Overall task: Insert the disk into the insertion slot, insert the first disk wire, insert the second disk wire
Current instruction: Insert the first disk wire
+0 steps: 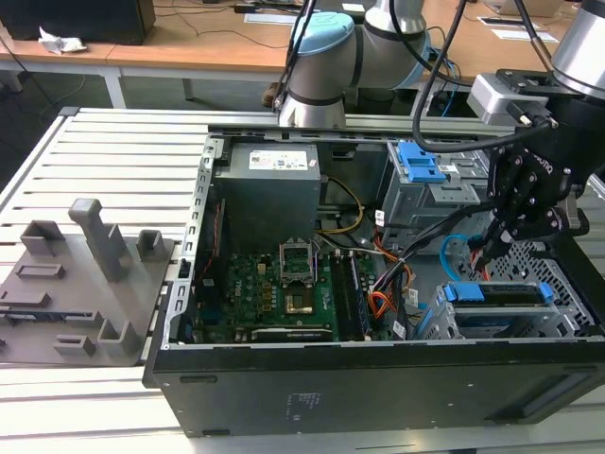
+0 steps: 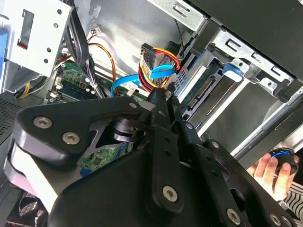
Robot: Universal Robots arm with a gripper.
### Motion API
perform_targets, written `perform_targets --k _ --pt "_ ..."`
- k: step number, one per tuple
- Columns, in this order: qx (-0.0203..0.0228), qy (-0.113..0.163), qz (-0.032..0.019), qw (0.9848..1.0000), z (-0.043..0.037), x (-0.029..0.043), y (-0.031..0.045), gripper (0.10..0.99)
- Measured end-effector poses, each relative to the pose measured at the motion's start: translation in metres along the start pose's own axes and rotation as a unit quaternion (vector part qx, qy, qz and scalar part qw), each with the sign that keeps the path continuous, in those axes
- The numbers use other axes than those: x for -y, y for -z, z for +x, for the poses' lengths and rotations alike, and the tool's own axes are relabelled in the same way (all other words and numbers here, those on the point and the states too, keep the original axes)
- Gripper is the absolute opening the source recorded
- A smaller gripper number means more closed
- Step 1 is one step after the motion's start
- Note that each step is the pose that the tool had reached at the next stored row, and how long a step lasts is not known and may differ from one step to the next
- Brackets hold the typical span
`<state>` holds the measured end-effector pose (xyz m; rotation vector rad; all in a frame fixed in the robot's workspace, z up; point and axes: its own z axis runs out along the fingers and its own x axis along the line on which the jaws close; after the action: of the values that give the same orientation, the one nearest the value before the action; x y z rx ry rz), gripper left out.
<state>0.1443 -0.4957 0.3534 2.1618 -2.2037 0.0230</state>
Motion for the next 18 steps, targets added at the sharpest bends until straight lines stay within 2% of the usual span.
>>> perform_targets --k 4,9,18 --pt "-0.0002 0.000 0.0000 1.0000 0.0001 0.0016 0.0003 0.161" --pt "0.0000 0.000 -0.0008 1.0000 -0.0003 0.0162 0.0004 0.161" --pt "0.0000 0.000 -0.0009 1.0000 0.0065 0.0173 0.0002 0.161"
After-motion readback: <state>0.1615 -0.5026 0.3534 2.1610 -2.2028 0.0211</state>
